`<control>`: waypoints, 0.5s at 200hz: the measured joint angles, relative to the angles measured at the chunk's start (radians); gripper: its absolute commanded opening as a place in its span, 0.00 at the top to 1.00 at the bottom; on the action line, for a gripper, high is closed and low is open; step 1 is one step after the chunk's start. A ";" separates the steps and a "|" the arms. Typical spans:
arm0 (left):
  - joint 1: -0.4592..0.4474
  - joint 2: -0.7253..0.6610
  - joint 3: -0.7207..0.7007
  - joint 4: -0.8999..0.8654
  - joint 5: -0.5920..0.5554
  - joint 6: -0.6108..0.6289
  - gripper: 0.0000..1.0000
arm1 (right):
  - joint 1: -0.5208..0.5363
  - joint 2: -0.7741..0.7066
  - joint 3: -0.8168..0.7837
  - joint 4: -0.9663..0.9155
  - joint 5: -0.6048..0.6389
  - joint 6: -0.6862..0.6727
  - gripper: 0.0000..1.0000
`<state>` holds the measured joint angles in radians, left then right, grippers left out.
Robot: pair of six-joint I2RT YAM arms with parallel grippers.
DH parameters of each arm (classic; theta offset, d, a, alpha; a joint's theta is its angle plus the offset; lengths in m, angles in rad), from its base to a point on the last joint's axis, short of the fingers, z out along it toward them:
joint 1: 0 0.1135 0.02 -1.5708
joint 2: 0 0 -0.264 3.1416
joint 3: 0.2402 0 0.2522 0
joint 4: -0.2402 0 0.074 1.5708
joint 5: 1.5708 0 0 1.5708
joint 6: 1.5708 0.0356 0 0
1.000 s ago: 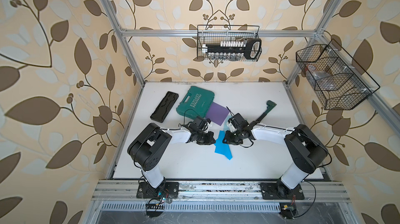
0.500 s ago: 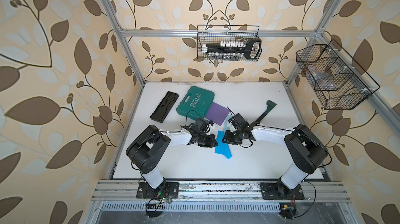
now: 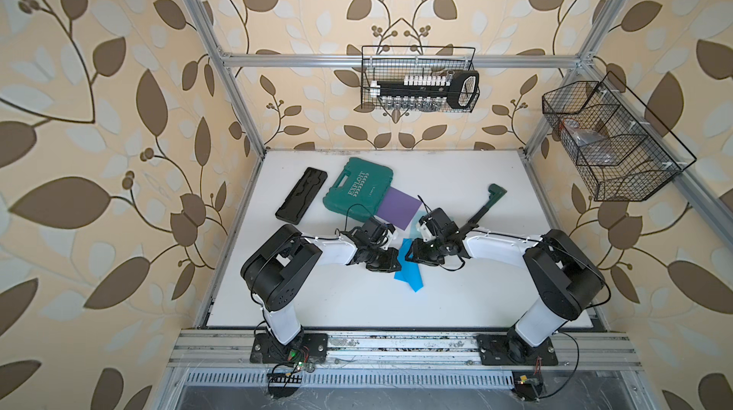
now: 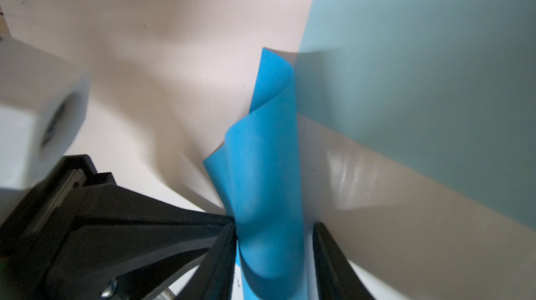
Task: Fold the square paper diagonally
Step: Pick up the paper from the center of the board.
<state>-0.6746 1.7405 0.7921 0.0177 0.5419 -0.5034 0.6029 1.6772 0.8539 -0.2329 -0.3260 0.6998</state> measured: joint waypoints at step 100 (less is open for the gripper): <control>0.000 0.000 0.011 -0.009 -0.035 0.003 1.00 | -0.009 -0.007 -0.027 0.046 -0.120 -0.052 0.55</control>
<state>-0.6746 1.7405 0.8036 0.0090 0.5072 -0.5007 0.5941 1.6699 0.8272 -0.1871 -0.4461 0.6476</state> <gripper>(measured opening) 0.045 0.504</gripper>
